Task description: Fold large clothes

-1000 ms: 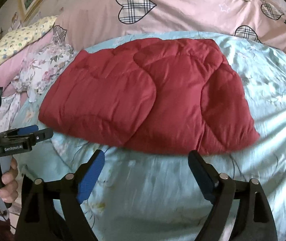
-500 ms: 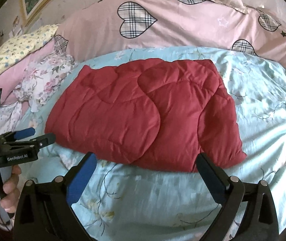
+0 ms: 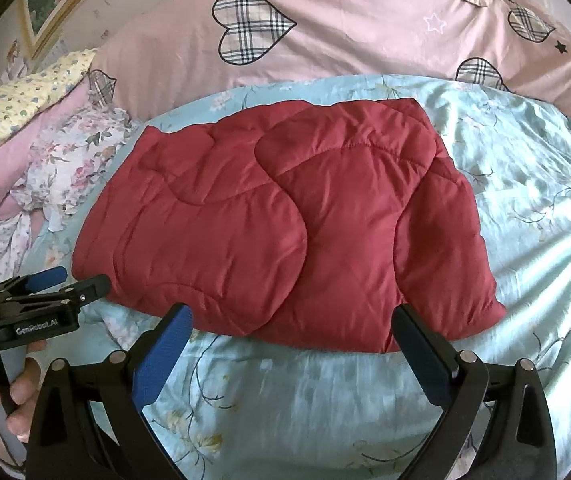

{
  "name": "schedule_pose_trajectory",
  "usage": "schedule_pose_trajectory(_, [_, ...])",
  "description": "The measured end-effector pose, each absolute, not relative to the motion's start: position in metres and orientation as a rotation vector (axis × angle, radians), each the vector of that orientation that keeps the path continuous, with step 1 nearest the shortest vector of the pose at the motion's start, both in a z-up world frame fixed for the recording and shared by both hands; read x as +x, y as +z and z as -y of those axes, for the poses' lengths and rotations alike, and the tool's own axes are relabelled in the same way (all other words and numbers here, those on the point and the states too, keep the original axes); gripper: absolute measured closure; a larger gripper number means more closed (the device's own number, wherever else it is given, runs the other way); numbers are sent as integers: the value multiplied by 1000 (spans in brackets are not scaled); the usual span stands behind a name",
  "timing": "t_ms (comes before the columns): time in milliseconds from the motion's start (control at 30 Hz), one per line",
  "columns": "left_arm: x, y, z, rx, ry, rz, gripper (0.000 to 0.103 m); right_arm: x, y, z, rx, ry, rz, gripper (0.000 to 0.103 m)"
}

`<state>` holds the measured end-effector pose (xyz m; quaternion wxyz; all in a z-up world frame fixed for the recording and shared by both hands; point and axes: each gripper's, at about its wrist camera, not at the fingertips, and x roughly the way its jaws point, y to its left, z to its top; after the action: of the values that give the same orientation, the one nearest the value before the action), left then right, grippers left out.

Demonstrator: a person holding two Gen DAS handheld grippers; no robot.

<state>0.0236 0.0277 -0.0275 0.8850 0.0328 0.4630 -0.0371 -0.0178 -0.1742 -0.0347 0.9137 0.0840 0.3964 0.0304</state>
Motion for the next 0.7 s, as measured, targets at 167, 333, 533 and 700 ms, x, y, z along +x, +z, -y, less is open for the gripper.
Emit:
schedule_pose_trajectory(167, [26, -26, -28, 61, -79, -960, 7, -15, -34, 174, 167, 60, -817, 3])
schedule_pose_trajectory(333, [28, -25, -28, 64, -83, -957, 7, -13, -34, 175, 164, 57, -818, 3])
schedule_pose_trajectory(533, [29, -26, -28, 59, -93, -958, 7, -10, -33, 174, 155, 50, -813, 3])
schedule_pose_trajectory(700, [30, -29, -27, 55, -92, -966, 7, -8, -34, 174, 149, 47, -814, 3])
